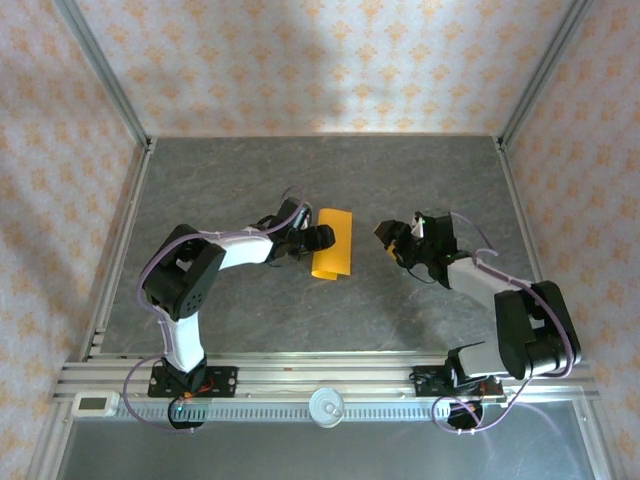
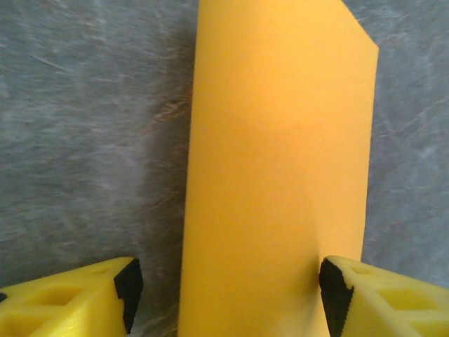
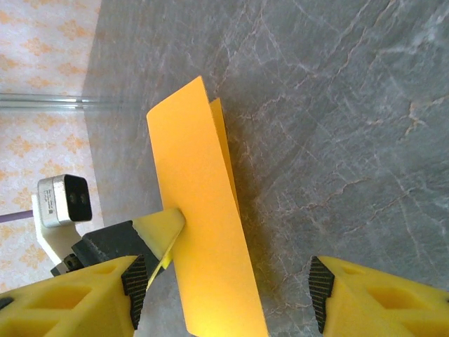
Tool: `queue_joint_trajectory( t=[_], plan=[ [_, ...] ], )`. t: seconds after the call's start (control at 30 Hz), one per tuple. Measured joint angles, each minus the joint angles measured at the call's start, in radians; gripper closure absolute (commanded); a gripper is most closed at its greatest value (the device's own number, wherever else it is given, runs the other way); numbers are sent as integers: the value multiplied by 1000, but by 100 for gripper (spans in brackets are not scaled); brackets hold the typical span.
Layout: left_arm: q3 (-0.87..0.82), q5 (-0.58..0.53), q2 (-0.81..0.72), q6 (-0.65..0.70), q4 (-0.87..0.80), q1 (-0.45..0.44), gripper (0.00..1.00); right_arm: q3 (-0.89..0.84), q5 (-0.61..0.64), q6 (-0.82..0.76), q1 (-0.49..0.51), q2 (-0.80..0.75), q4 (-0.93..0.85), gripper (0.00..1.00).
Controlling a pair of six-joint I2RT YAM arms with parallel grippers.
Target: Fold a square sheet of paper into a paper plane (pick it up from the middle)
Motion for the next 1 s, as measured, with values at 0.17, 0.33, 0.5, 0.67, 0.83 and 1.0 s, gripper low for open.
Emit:
queue_joint_trajectory(
  t=[0.17, 0.33, 0.5, 0.67, 0.83, 1.0],
  plan=[
    [24, -50, -2, 68, -77, 1, 31, 32, -1, 13, 43, 46, 5, 49],
    [39, -70, -2, 104, -118, 7, 40, 65, -1, 28, 84, 106, 32, 60],
    [53, -95, 0, 131, -144, 8, 43, 101, 0, 32, 127, 163, 45, 64],
    [87, -102, 25, 180, -185, 12, 44, 122, 0, 39, 151, 198, 64, 65],
    [119, -105, 45, 230, -223, 12, 44, 131, 0, 48, 162, 225, 76, 66],
    [151, -101, 61, 284, -266, 12, 43, 133, 0, 61, 171, 232, 86, 71]
  ],
)
